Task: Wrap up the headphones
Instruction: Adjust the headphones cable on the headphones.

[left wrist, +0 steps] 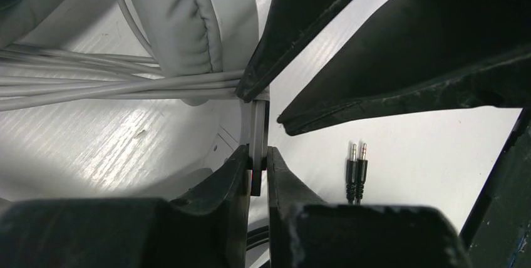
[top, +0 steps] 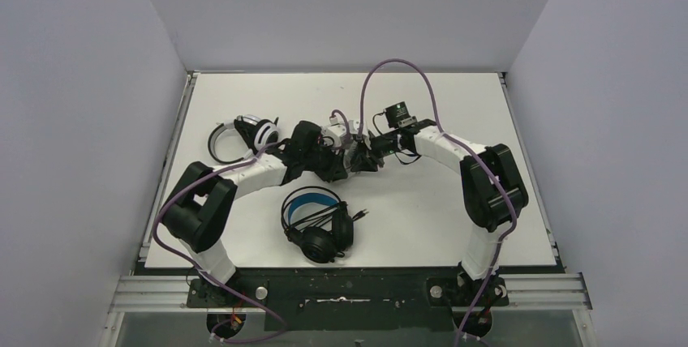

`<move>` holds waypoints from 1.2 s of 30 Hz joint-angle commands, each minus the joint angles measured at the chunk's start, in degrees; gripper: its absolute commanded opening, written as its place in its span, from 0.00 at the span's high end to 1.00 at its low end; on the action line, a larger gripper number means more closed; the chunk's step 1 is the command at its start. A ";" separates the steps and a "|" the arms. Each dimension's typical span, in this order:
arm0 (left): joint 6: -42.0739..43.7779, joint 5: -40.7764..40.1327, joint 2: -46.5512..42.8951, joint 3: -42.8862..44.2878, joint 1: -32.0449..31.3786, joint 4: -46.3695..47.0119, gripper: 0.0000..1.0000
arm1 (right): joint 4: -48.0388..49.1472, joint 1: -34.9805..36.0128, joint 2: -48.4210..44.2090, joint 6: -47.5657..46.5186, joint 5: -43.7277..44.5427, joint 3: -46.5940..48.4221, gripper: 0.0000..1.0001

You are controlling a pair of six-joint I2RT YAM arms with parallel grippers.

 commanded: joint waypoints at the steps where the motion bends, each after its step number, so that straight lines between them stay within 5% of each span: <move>1: 1.47 1.26 -2.56 0.10 0.01 4.81 0.99 | -2.54 0.00 0.07 -4.24 -0.70 1.81 0.69; 17: 0.38 3.75 -3.98 -3.13 0.18 12.87 0.99 | 3.03 -0.76 2.37 -0.31 -2.87 1.05 0.58; 36: 5.88 3.07 -4.39 -1.76 -0.08 12.63 0.99 | 11.90 -4.36 1.59 5.95 -4.22 -3.14 0.58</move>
